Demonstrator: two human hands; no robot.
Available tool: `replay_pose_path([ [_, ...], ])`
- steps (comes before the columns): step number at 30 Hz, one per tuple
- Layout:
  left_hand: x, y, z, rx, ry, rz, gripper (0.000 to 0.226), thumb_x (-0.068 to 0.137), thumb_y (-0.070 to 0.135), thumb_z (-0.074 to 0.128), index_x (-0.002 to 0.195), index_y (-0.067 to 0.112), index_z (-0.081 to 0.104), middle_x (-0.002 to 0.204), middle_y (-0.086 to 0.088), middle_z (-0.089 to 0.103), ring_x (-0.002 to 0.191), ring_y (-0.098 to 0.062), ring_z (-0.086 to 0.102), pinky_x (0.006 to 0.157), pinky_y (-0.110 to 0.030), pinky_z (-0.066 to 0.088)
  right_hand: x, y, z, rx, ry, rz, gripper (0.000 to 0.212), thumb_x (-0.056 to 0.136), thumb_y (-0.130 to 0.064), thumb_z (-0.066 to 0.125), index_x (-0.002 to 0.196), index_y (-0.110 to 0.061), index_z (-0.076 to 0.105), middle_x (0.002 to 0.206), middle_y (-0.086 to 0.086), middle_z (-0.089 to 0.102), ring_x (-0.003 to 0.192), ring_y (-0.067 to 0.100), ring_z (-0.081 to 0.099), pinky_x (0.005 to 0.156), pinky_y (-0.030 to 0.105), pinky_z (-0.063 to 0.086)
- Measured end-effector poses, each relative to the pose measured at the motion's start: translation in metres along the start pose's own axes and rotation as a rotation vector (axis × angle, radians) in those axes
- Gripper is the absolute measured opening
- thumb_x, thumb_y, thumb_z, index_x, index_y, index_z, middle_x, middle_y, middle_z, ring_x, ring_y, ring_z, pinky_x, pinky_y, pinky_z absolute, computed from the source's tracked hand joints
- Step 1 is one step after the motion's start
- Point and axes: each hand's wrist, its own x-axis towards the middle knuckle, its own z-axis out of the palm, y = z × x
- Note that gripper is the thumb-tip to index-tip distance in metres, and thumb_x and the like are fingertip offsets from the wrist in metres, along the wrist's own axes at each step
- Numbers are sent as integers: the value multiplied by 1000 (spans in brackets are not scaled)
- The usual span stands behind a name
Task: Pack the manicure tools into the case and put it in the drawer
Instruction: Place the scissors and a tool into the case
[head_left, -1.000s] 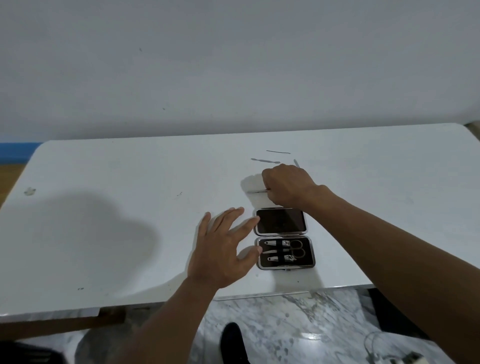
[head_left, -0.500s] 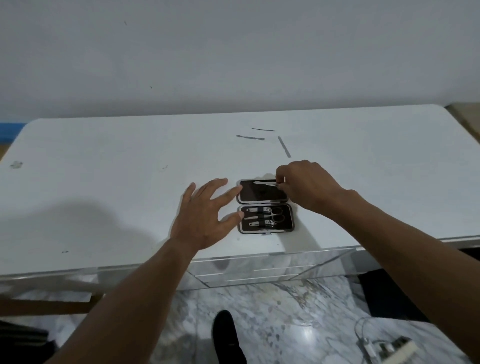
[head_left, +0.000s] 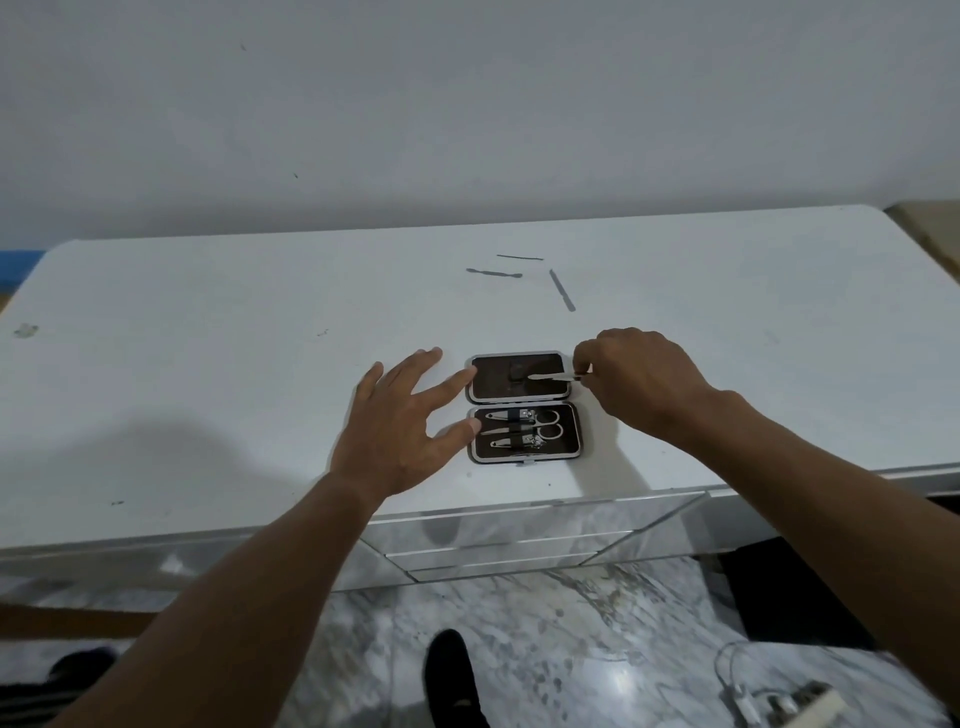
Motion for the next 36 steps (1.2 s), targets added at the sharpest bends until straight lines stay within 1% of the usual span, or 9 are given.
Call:
replay_pose_path([
  [5, 0, -1, 1, -13, 9, -4, 61, 85, 72, 34, 140, 47, 40, 154, 4, 35, 144, -12, 25, 118, -48, 15, 7, -7, -1, 30, -2, -38, 16, 85, -5, 57, 93, -13, 67, 90, 10, 65, 82, 35, 62, 72, 42, 55],
  [10, 0, 0, 0, -12, 22, 4, 60, 85, 70, 37, 140, 46, 42, 153, 2, 38, 142, -14, 29, 117, -48, 16, 13, -16, -2, 24, -27, -80, 15, 86, -4, 55, 93, -8, 68, 92, 11, 67, 84, 33, 62, 74, 39, 52],
  [16, 0, 0, -1, -3, 16, 1, 61, 85, 71, 36, 140, 45, 41, 153, 3, 37, 143, -13, 28, 117, -48, 16, 20, -25, -3, 14, -58, -85, 14, 86, -4, 53, 88, -7, 67, 89, 12, 67, 83, 34, 62, 68, 34, 45],
  [21, 0, 1, -1, -27, 17, -3, 61, 85, 71, 37, 139, 45, 42, 153, 2, 38, 142, -14, 28, 117, -48, 15, 25, -29, -1, 55, -68, -58, 13, 84, -7, 57, 86, -11, 68, 88, 11, 68, 80, 35, 64, 70, 39, 55],
  [26, 1, 1, -2, -23, 11, -5, 61, 85, 71, 35, 140, 46, 40, 153, 3, 37, 143, -13, 28, 117, -47, 14, 27, -31, -2, 125, -110, -9, 15, 87, -11, 58, 92, -14, 71, 91, 12, 70, 84, 34, 64, 71, 36, 54],
  [30, 1, 1, -2, -28, 10, -8, 61, 85, 71, 36, 140, 46, 41, 153, 3, 37, 142, -14, 28, 117, -48, 15, 30, -30, -3, 231, -131, 20, 13, 86, -11, 62, 92, -13, 73, 91, 13, 71, 84, 34, 65, 74, 36, 55],
  [36, 0, 1, -2, -31, -1, -16, 61, 85, 72, 34, 140, 48, 39, 154, 5, 35, 143, -11, 24, 119, -47, 13, 34, -30, -1, 282, -145, 33, 13, 85, -9, 64, 92, -14, 74, 91, 12, 72, 83, 31, 67, 76, 34, 55],
])
